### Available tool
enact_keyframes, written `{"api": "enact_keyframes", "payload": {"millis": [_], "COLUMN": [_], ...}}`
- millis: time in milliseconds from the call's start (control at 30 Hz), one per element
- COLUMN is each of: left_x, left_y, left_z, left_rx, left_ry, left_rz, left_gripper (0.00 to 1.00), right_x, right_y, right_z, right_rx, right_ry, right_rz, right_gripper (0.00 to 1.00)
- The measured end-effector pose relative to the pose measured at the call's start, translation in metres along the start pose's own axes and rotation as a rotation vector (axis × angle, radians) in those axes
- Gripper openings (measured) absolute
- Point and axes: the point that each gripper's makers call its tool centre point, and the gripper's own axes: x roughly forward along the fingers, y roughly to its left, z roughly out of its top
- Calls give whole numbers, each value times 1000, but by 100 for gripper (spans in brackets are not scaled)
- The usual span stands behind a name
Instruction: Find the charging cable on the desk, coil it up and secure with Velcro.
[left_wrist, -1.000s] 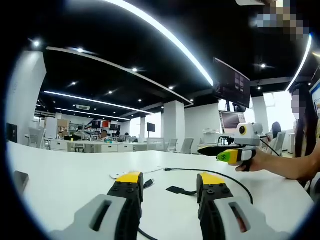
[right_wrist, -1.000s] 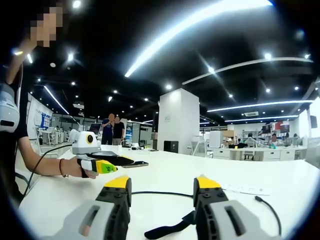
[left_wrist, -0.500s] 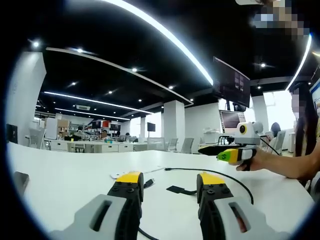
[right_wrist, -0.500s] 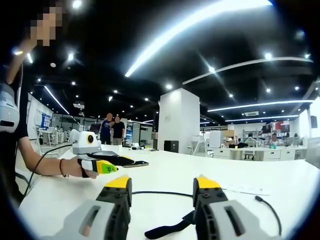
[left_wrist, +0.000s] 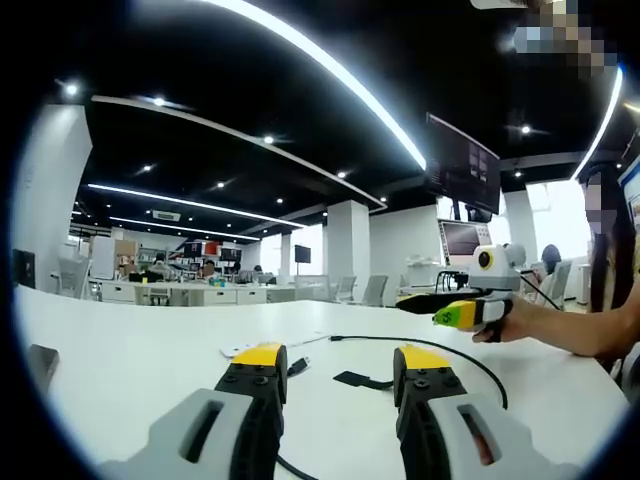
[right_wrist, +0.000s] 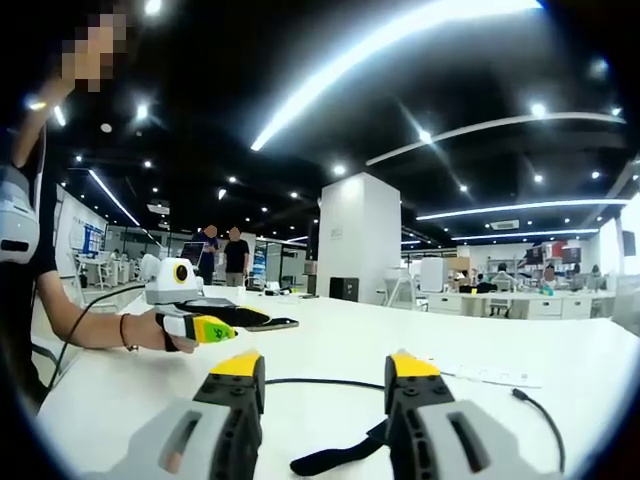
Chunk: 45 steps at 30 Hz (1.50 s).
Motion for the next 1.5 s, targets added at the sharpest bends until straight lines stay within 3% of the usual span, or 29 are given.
{"api": "enact_keyframes", "payload": {"millis": [1500], "left_x": [5], "left_y": [2], "left_z": [-7], "left_rx": [-10], "left_ry": [13], "left_rz": [-8], "left_gripper": [43], "right_x": [13], "right_y": [0], "right_z": [-8], "right_rx": [12], "right_ry": [59], "right_rz": [-4], "right_gripper": [46]}}
